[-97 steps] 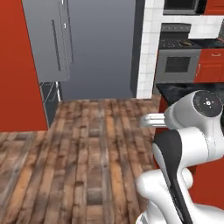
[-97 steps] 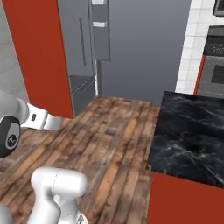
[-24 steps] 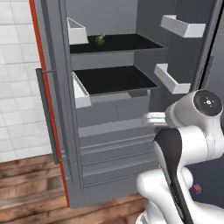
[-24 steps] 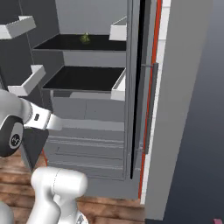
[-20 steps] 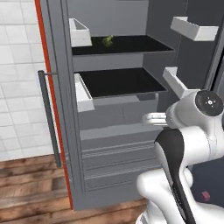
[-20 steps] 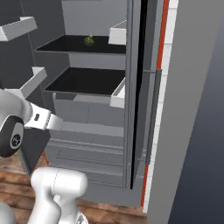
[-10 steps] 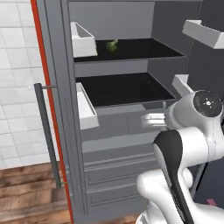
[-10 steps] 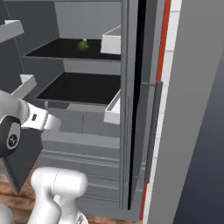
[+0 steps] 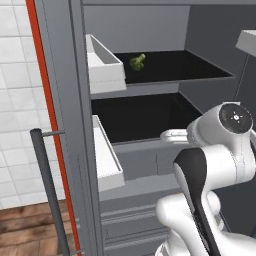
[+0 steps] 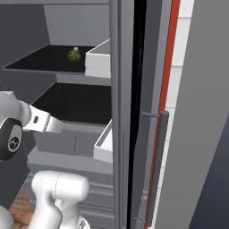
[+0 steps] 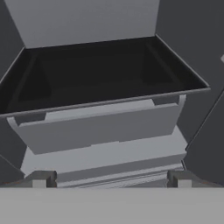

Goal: Place the cold items (broccoli and pear) from the fridge in one tupperware on the dining counter. Place the warm items (hot dog and kebab skewer) in the stove area in another tupperware.

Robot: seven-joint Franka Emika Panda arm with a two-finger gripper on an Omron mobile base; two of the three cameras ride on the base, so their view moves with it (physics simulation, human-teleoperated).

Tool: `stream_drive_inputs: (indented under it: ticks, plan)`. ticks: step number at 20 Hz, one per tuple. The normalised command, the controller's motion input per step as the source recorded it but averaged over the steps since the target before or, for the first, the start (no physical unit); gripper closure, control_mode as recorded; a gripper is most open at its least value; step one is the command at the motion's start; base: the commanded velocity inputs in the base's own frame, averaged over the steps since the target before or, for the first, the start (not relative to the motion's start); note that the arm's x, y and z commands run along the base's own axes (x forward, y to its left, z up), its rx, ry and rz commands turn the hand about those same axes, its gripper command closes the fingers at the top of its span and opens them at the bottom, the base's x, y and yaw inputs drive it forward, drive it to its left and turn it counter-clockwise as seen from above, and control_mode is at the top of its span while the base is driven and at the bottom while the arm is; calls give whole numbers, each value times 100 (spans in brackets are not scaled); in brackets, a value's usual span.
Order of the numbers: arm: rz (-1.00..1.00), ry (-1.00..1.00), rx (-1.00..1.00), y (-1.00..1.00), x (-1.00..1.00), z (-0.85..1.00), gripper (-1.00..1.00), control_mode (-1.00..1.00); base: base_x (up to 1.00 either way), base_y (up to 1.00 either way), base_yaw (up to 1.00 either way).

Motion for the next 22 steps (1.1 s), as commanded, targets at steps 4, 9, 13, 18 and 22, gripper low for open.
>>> stream_drive_inputs:
  ticks: [4,9,13,18,22]
  plan:
    - [1,-2,0,0,7,19,-100,-100,18,0,0]
    - [11,-18,0,3,63,69,-100,-100,0,0,0]
    - [12,-18,0,6,70,63,-100,-100,0,0,0]
    - [5,-9,0,9,80,35,-100,-100,0,0,0]
    - [0,-4,-2,23,74,32,-100,-100,0,0,0]
